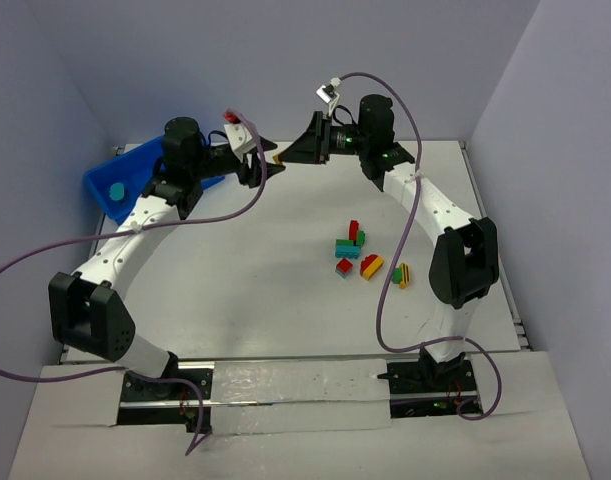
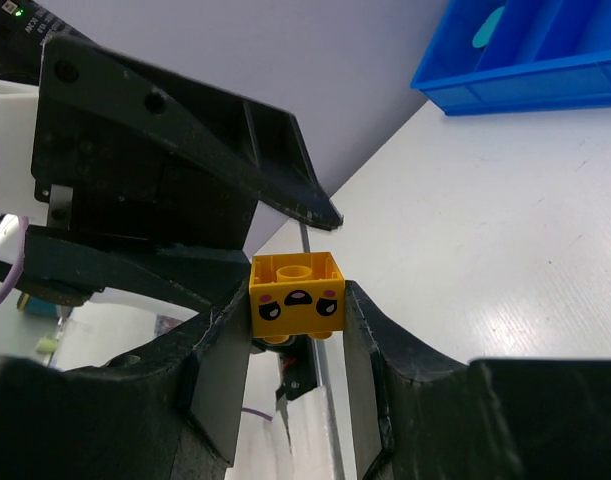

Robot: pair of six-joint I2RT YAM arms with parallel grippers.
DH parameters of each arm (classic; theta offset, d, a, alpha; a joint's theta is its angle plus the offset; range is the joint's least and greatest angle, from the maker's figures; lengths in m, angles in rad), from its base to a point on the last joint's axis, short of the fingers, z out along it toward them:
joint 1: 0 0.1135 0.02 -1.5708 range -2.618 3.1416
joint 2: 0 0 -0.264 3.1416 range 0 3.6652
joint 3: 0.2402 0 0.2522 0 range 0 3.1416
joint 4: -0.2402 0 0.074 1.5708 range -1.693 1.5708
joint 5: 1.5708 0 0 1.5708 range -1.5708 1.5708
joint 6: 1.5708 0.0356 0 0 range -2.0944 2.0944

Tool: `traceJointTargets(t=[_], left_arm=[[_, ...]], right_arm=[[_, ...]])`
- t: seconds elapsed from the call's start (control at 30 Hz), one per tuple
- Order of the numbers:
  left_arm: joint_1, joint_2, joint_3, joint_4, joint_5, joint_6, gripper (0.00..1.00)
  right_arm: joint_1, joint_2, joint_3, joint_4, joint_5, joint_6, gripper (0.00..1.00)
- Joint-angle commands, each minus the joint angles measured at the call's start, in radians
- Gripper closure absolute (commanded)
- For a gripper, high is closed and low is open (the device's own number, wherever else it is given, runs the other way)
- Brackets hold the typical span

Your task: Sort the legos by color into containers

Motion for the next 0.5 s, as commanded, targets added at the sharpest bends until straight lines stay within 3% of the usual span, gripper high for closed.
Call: traceJointTargets(t=[0.0,0.1,0.23,0.3,0.37,0.47], left_arm=[[-0.018,-0.028,0.006,0.032,-0.015,0.045,0.45],[-0.020,-0.022,0.008,0.026,-0.028,0.052,0.52],[-0.023,-0.012,0.019,0.032,-0.049,0.048,0.69],[-0.023,-0.004,0.029,0.024,-0.061,0.042,0.77],[-0.023,-0.003,0.036,0.006,-0.082,0.027,0.90],[-0.010,-0.018,0.027,-0.010,-0.123,-0.002,1.00]], right_arm=[[0.007,-0.021,0.013,0.056,-0.035,0.010,1.00],[0.007,-0.023,0.013,0.058,-0.039,0.010,1.00],[0.005,-0.023,0.016,0.043,-0.038,0.003,0.97],[0.003,-0.020,0.016,0.036,-0.034,0.003,0.85],[-0.007,-0.019,0.016,0.022,-0.024,0.003,0.60],[-0.037,-0.018,0.001,0.021,0.017,0.033,0.31]])
